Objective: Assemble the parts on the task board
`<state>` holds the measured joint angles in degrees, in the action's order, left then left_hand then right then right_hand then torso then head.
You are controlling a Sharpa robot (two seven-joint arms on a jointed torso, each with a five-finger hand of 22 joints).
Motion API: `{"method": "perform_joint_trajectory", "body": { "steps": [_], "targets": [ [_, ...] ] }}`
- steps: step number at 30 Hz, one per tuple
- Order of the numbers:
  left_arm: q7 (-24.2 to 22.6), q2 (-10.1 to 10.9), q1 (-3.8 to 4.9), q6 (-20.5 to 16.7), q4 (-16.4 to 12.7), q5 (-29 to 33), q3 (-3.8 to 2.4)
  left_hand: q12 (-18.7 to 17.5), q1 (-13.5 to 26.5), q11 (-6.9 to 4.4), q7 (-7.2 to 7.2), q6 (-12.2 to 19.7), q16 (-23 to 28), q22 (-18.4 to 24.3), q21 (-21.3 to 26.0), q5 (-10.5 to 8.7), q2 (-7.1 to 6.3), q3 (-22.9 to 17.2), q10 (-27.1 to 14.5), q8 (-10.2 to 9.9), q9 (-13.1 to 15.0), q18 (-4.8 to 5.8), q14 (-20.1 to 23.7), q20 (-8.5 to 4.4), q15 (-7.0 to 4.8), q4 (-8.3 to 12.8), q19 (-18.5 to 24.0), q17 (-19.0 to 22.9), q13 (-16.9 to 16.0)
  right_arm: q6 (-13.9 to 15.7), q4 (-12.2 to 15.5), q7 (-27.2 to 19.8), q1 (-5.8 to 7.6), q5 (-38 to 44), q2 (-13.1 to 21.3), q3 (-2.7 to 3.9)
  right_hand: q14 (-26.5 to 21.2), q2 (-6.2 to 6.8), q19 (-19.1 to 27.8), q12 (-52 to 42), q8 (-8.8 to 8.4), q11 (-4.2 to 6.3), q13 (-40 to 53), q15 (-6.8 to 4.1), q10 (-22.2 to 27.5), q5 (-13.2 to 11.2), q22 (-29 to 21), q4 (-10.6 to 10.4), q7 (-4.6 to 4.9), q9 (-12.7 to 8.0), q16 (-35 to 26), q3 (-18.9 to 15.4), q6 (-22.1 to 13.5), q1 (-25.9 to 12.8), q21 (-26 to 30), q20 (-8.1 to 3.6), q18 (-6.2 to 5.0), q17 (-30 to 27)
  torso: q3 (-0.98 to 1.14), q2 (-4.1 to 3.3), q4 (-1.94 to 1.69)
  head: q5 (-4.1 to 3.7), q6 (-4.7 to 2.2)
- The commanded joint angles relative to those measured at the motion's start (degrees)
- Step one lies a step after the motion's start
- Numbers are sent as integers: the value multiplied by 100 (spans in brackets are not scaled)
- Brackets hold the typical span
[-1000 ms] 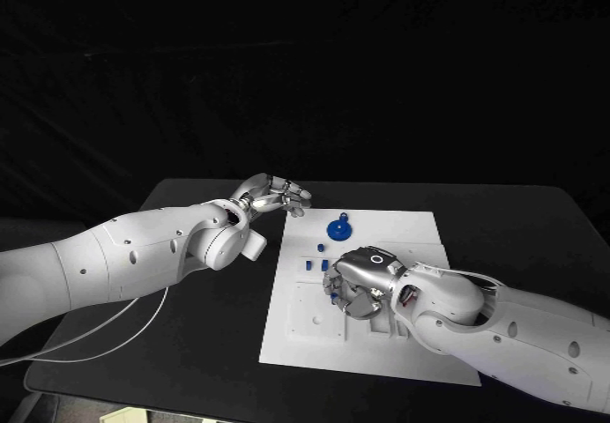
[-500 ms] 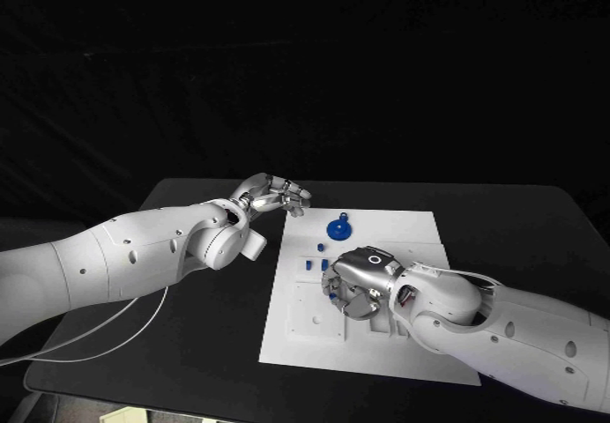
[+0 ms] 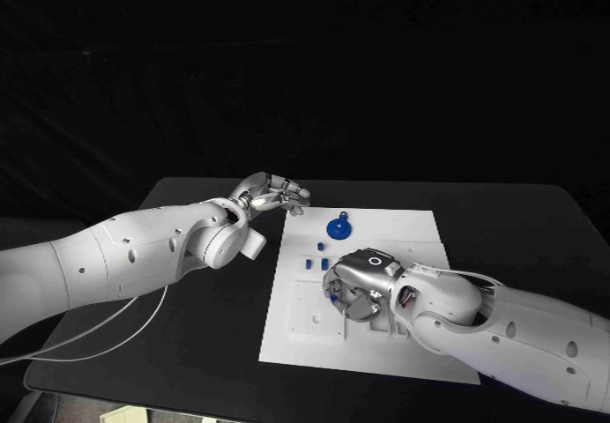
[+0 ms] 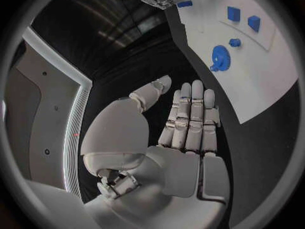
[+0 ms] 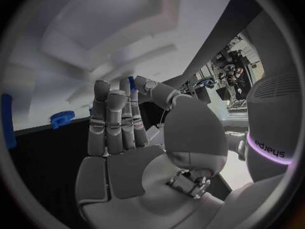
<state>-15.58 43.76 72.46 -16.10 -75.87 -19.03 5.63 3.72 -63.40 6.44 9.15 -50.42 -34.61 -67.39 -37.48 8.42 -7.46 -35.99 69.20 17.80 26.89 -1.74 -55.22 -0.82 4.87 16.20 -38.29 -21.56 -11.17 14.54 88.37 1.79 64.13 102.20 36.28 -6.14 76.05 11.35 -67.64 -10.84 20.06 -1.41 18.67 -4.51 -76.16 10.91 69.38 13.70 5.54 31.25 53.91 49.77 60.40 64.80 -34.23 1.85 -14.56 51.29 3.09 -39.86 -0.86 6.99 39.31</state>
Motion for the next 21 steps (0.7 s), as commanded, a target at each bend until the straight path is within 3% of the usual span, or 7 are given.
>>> {"method": "perform_joint_trajectory", "body": {
  "steps": [1, 5, 8, 9, 13, 17, 21],
  "targets": [
    [-59, 0, 6, 50, -8, 31, -5, 23, -22, 21, 4, 37, 39, -5, 40, 24, 43, 26, 6, 23, 5, -46, -51, 4, 8, -2, 1, -7, 5, -211, -21, -1, -39, 33, 11, -35, -21, -61, -23, 31, 11, -2, 11, -40, -55, 55, 7, 16, 8, 15, 22, -45, 44, 8, -17, -36, -44, -9, 5, 0, 0, 2, 4],
    [-56, 2, 6, 55, -9, 31, -5, 23, -22, 21, 4, 38, 42, -6, 41, 24, 42, 27, 6, 23, 5, -46, -51, 5, 8, -2, 1, -9, 6, -108, -43, -81, -38, -202, 22, -37, -29, -54, -16, 47, 0, -6, 18, -36, -42, 79, 8, 16, 13, 18, 22, -55, 33, -8, -11, -32, -44, -17, 3, -1, 1, -5, -3],
    [-48, 5, 6, 37, -14, 31, -5, 22, -22, 22, 5, 38, 43, -6, 42, 24, 41, 27, 5, 22, 5, -46, -51, 5, 8, -2, 1, -10, 6, -57, -61, -141, -38, -391, 22, -38, -69, 50, 47, 183, -116, -67, -11, 41, 166, 434, 10, -11, 94, -11, -19, -198, -163, -169, 21, -1, -44, -69, 1, 0, 2, -6, -9],
    [-47, 2, 6, 29, -12, 31, -5, 22, -21, 22, 5, 39, 44, -7, 42, 24, 41, 27, 5, 22, 5, -46, -51, 5, 9, -2, 2, -11, 6, -15, -65, -162, -38, -467, 29, -38, -58, 105, 56, 283, -200, -120, -49, 117, 325, 705, 31, 50, 168, -37, -7, -433, -323, -275, 9, -1, -44, -77, 0, 1, 3, -11, -12],
    [-37, 2, 6, 35, -7, 31, -5, 20, -15, 24, 7, 46, 56, -9, 48, 23, 34, 33, -1, 20, 3, -44, -48, 7, 11, -4, 6, -18, 10, 267, -72, -191, -37, -625, 64, -38, -85, 183, 98, 576, -425, -302, -191, 243, 780, 855, 58, 169, 343, -123, 10, -1042, -740, -432, 16, 8, -44, -114, 0, 1, 4, -24, -19],
    [-35, 0, 6, 38, -5, 31, -5, 18, -14, 27, 10, 53, 67, -12, 53, 22, 28, 35, -7, 18, 1, -42, -45, 9, 13, -3, 10, -24, 14, 498, -52, -165, -37, -694, 110, -38, -134, 293, 135, 704, -547, -414, -316, 349, 1045, 1266, 57, 132, 460, -186, 34, -1452, -988, -621, 45, 28, -44, -122, -1, 3, 1, -38, -32],
    [-35, -4, 6, 46, 5, 31, -5, 16, -15, 29, 12, 59, 77, -14, 58, 23, 27, 36, -13, 16, 0, -41, -42, 11, 15, -3, 15, -31, 17, 650, 23, -161, -35, -761, 184, -37, -162, 361, 142, 718, -593, -464, -446, 399, 1222, 1470, 49, 103, 520, -227, 64, -1752, -1108, -673, 73, 33, -44, -141, 3, 1, -1, -57, -68]
  ]
}}
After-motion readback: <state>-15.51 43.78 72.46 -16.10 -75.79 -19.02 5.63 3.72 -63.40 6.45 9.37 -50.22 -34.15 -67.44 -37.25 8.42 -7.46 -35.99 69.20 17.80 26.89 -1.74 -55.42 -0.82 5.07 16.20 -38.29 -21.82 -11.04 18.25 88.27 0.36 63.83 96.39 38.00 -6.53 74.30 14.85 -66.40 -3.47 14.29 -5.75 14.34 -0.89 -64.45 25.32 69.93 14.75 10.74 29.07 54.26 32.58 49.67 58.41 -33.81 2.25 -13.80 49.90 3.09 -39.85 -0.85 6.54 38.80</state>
